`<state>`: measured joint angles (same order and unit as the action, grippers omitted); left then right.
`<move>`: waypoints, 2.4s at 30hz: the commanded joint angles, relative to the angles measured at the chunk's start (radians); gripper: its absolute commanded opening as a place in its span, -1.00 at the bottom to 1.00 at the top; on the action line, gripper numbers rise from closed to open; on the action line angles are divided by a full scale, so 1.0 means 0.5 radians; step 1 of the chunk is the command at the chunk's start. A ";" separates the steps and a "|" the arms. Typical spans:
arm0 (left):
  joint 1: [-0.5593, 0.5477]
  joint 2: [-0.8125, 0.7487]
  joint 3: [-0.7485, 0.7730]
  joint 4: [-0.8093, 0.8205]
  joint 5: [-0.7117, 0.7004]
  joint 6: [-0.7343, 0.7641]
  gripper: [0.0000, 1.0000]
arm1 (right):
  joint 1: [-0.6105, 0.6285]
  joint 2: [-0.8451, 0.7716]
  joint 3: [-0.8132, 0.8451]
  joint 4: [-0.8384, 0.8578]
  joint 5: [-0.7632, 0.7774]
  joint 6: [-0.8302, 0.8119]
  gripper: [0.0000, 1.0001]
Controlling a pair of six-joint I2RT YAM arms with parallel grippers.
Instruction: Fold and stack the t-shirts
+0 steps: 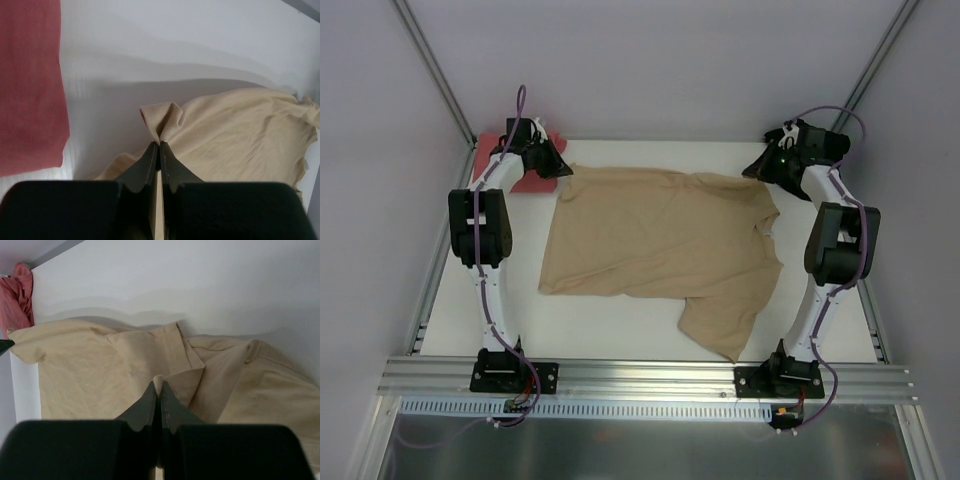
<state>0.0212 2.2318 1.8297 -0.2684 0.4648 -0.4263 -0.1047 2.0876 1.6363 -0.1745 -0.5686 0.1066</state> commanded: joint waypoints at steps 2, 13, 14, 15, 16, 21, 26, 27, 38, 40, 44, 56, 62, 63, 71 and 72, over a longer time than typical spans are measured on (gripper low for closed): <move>0.013 -0.226 -0.171 0.086 0.000 0.046 -1.00 | -0.024 -0.285 -0.121 -0.056 0.097 -0.106 -0.99; 0.016 -0.441 -0.383 0.074 -0.058 0.101 -1.00 | -0.054 -0.478 -0.493 -0.022 0.174 -0.091 -0.99; 0.013 -0.451 -0.392 0.073 -0.061 0.107 -1.00 | -0.057 -0.500 -0.536 -0.022 0.189 -0.087 -0.99; 0.013 -0.475 -0.404 0.061 -0.061 0.116 -1.00 | -0.061 -0.509 -0.554 -0.022 0.195 -0.087 -0.99; 0.013 -0.484 -0.413 0.058 -0.074 0.119 -1.00 | -0.064 -0.518 -0.573 -0.022 0.198 -0.084 -0.99; 0.013 -0.546 -0.502 0.058 -0.089 0.144 -1.00 | -0.070 -0.561 -0.677 -0.028 0.223 -0.081 -0.99; 0.013 -0.589 -0.650 0.098 -0.086 0.135 -1.00 | -0.070 -0.595 -0.751 -0.068 0.241 -0.081 -0.99; 0.013 -0.598 -0.674 0.101 -0.080 0.132 -1.00 | -0.073 -0.595 -0.766 -0.099 0.238 -0.078 -0.99; 0.013 -0.730 -0.938 0.202 -0.074 0.076 -1.00 | -0.091 -0.782 -0.895 -0.234 0.278 -0.054 0.99; 0.013 -0.760 -0.966 0.208 -0.074 0.073 -1.00 | -0.091 -0.791 -0.877 -0.246 0.281 -0.057 0.99; 0.013 -0.797 -1.009 0.230 -0.098 0.095 -1.00 | -0.091 -0.797 -0.828 -0.255 0.251 -0.029 0.99; 0.007 -0.899 -1.137 0.193 -0.239 0.159 -0.97 | -0.088 -0.892 -0.784 -0.298 0.223 -0.017 0.99; -0.018 -0.941 -1.245 0.208 -0.316 0.147 -0.62 | -0.088 -0.917 -0.812 -0.295 0.208 0.002 0.99; -0.027 -0.954 -1.263 0.196 -0.328 0.147 -0.45 | -0.091 -0.917 -0.812 -0.295 0.208 0.005 0.99; -0.033 -1.233 -1.558 0.325 -0.457 0.049 0.97 | -0.091 -0.911 -0.815 -0.307 0.198 -0.008 0.99; -0.033 -1.239 -1.564 0.331 -0.454 0.043 0.97 | -0.091 -0.914 -0.818 -0.311 0.201 -0.017 0.99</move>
<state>0.0120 1.6886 1.0595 -0.1623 0.2733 -0.3855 -0.1421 1.6806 1.2079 -0.3058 -0.4503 0.1005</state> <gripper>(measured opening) 0.984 0.993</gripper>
